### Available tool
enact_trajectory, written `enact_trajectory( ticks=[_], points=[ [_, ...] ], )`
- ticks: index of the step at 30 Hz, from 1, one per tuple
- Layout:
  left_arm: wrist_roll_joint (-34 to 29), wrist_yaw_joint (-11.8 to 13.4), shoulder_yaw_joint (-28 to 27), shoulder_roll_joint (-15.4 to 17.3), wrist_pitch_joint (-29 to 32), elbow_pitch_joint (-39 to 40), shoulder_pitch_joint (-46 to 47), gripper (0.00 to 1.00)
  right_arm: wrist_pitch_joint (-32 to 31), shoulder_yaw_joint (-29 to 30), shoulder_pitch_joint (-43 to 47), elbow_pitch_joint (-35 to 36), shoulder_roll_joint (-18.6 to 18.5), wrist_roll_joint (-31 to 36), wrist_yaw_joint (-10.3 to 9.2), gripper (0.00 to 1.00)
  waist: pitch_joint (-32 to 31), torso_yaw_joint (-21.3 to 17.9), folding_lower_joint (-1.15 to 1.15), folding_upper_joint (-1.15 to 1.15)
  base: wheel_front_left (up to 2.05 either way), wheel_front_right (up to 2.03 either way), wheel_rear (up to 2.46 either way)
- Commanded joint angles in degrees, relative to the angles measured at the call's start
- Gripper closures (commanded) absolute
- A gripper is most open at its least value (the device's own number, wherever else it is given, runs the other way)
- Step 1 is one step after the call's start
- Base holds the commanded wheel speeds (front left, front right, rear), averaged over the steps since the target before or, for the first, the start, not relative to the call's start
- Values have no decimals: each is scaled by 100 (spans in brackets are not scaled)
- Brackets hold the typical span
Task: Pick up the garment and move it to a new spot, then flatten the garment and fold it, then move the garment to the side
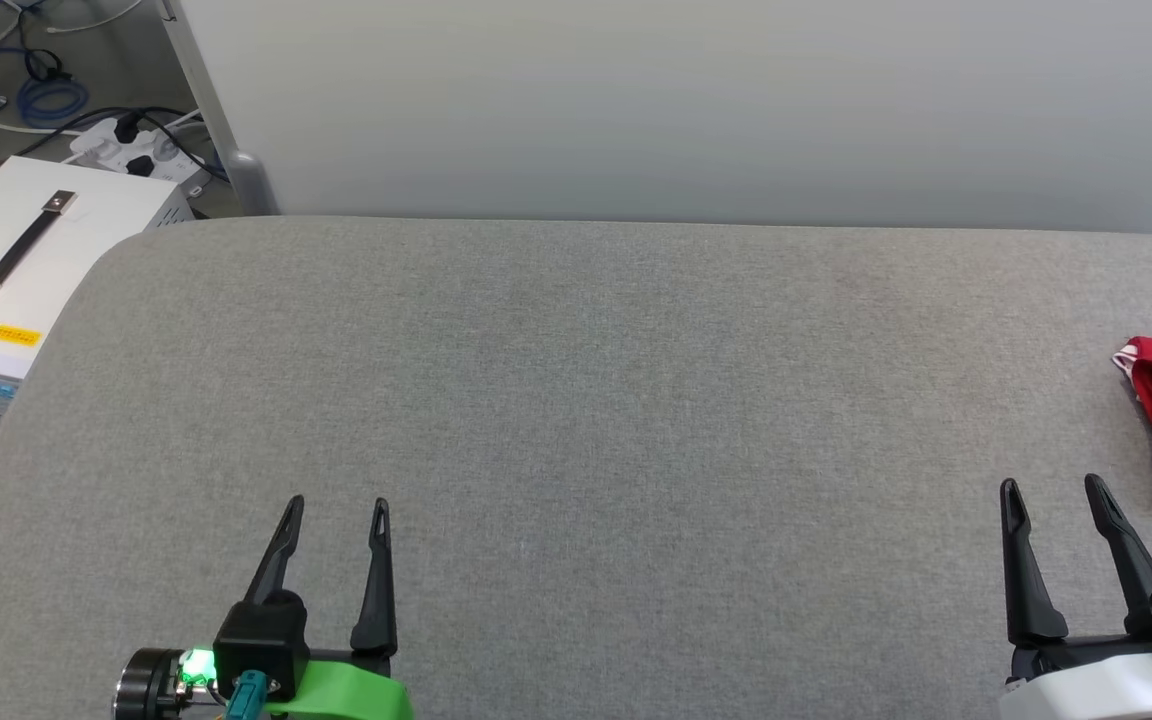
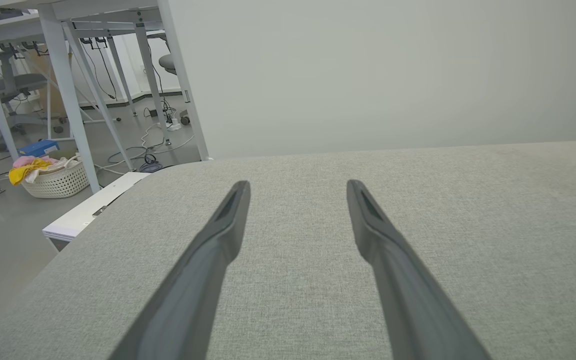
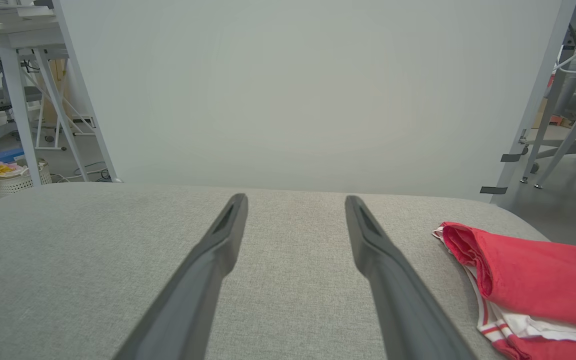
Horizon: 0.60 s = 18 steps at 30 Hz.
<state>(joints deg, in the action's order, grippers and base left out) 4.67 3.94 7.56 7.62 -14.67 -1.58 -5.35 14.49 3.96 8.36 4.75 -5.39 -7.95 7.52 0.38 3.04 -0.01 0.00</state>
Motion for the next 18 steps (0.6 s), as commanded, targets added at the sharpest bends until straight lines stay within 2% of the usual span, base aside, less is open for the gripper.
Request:
enact_trajectory(
  ticks=[1, 2, 3, 18],
  points=[
    [15, -39, -28, -32, -33, 6, -82, 0, 51, 4, 86, 46, 20, 54, -3, 0, 4, -3, 1, 0, 0, 0, 0],
    [3, -45, -38, -36, -33, 7, -80, 0, 51, 12, 82, 40, 15, 45, -3, 0, 6, -1, 1, 0, 0, 0, 0],
    [-1, -18, -21, -18, 5, 0, -5, 100, -6, 5, 1, 13, 0, 10, 0, 100, 5, -2, 1, 0, 0, 0, 0],
    [-47, -55, -93, -62, 155, 16, 49, 100, -155, -36, -82, -37, 24, 87, 0, 100, -1, -32, 1, 0, 0, 0, 0]
  ],
)
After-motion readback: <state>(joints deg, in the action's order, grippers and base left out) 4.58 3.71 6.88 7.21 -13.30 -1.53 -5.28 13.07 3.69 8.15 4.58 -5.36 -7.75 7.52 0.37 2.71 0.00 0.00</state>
